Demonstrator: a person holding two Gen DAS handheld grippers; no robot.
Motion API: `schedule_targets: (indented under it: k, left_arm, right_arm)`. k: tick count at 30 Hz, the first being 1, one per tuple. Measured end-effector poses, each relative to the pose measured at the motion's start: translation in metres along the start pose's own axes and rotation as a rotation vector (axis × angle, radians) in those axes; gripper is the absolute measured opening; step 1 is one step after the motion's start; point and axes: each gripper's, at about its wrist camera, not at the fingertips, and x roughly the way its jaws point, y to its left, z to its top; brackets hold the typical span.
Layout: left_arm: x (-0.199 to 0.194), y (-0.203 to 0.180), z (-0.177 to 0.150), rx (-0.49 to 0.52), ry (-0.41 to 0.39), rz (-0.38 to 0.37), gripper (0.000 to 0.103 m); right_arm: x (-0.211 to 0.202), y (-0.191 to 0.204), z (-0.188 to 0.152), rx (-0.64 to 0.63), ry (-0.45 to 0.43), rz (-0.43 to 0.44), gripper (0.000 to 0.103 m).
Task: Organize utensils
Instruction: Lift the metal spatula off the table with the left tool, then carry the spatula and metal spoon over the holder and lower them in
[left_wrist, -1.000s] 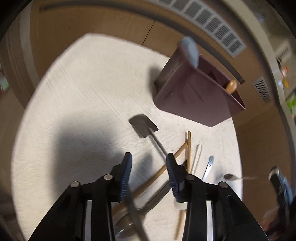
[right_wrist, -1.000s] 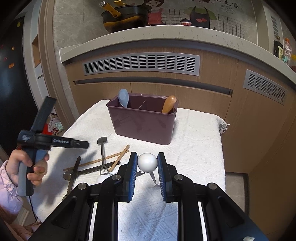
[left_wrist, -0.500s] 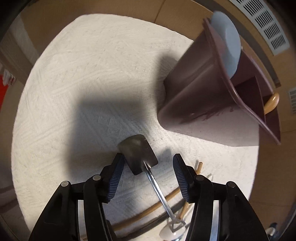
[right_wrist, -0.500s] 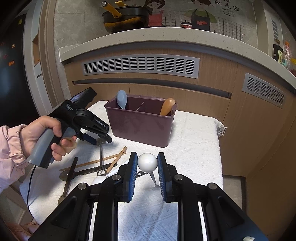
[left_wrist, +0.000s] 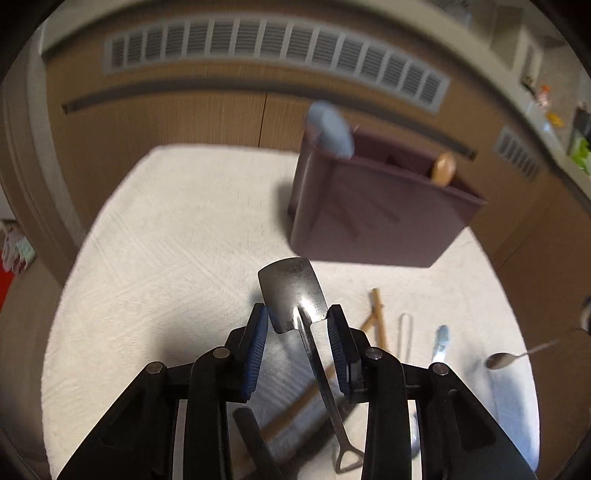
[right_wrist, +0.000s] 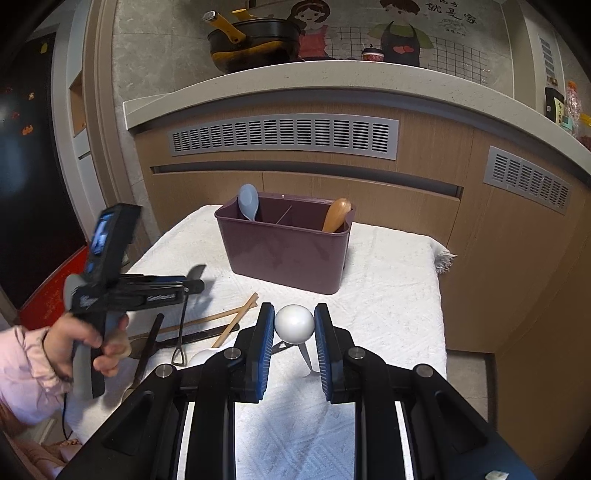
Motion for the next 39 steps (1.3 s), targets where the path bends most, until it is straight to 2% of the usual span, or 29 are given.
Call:
schedule_targets:
  k: [6,9,21,26,28,31,34,36,39]
  left_arm:
    - [-0.047,-0.009,0.002,0.076,-0.15,-0.008,0.034]
    - [-0.05,0.003,0.013,0.095,-0.172,-0.023,0.034]
    - [-0.072,-0.008,0.017,0.115,-0.24,-0.028,0.034]
    - [-0.091,-0.021,0.034,0.164,-0.314,-0.02,0.034]
    - [-0.105,-0.028,0.057,0.184,-0.362,-0.042,0.034]
    - [-0.129,-0.04,0.1,0.209,-0.452,-0.091,0.034]
    - [-0.142,-0.052,0.14,0.248,-0.557,-0.074,0.034]
    - [-0.137,-0.055,0.158,0.261,-0.582,-0.063,0.034]
    - [-0.115,-0.054,0.175,0.264,-0.577,-0.056,0.034]
  right_arm:
    - [0.004,-0.001,-0.001,0.04,0.024,0.035,0.019]
    - [0.005,-0.001,-0.002,0.05,0.032,0.034,0.019]
    - [0.003,-0.001,0.001,0.039,0.024,0.03,0.019]
    - [-0.003,0.002,0.011,0.018,-0.008,0.023,0.019]
    - [-0.011,0.003,0.028,0.004,-0.046,0.012,0.019]
    - [-0.033,0.004,0.073,-0.033,-0.17,-0.007,0.019]
    - [-0.045,-0.001,0.124,-0.033,-0.258,0.031,0.019]
    - [-0.038,-0.008,0.151,-0.016,-0.271,0.057,0.019]
    - [-0.013,-0.018,0.174,0.014,-0.259,0.078,0.019]
